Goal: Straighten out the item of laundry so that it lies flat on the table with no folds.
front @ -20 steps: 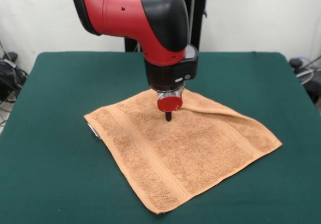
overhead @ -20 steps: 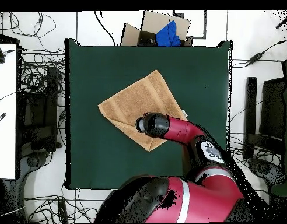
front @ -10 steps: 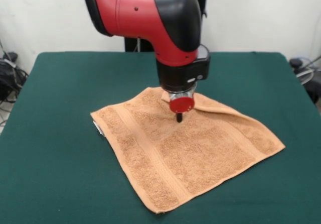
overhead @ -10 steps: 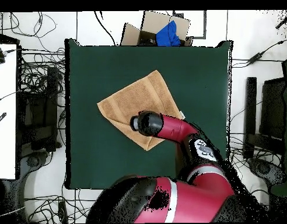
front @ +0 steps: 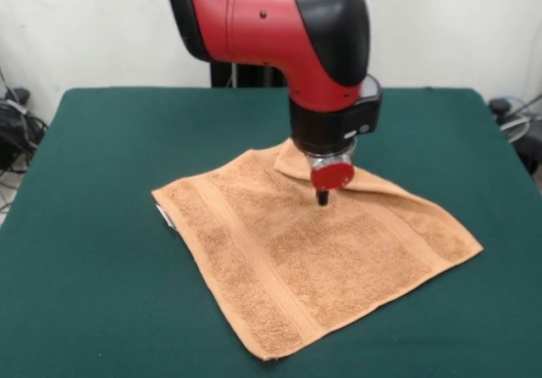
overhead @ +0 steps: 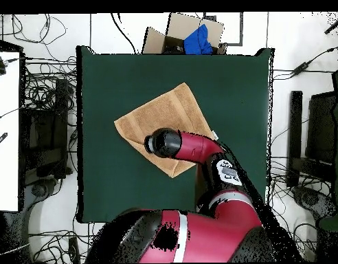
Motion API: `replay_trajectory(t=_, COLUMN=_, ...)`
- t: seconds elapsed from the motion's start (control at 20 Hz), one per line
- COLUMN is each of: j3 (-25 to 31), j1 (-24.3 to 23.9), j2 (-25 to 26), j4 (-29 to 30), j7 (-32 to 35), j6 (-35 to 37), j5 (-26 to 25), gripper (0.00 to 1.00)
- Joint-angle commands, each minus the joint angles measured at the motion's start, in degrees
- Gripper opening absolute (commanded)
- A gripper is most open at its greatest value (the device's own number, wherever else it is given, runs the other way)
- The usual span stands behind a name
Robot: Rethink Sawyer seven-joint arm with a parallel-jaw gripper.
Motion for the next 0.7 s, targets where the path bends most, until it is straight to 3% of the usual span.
replay_trajectory(t=0.05, j3=1.1, j1=-4.03, j2=0.66, j4=-7.88, j7=-11.33, j6=10.52, j5=-4.4, gripper=0.0)
replay_trajectory(t=0.25, j3=3.41, j1=-7.18, j2=0.43, j4=-9.33, j7=-14.47, j6=13.72, j5=-6.08, gripper=0.0)
replay_trajectory(t=0.7, j3=5.63, j1=-3.7, j2=0.06, j4=-6.12, j7=-5.89, j6=10.79, j5=-3.7, gripper=0.0)
